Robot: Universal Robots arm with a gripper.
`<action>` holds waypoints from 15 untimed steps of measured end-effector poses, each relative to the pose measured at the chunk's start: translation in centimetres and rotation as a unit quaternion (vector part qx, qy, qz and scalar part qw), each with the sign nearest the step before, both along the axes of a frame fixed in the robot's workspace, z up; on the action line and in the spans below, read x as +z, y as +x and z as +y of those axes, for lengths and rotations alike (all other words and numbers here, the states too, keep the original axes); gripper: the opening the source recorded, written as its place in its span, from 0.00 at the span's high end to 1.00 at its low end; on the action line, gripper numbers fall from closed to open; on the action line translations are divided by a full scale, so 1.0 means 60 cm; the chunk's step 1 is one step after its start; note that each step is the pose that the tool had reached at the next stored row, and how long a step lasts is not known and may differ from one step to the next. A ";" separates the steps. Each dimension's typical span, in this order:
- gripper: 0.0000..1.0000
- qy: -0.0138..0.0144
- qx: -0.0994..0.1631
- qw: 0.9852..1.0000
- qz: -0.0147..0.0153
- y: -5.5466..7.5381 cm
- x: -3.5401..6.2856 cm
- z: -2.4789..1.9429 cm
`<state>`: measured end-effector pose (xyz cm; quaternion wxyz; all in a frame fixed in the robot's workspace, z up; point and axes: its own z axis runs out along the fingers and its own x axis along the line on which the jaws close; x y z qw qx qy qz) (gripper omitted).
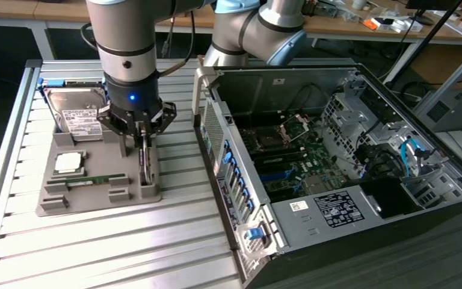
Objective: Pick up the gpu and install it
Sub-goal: 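Pick up the gpu and move the gpu toward the slot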
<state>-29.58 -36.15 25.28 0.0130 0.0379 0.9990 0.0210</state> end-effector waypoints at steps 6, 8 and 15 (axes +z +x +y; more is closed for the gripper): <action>0.73 0.000 0.000 1.000 0.000 0.000 0.007 0.0000; 0.73 0.000 0.000 1.000 0.000 0.000 0.008 0.0000; 0.73 0.000 0.000 1.000 0.000 0.000 0.013 0.0000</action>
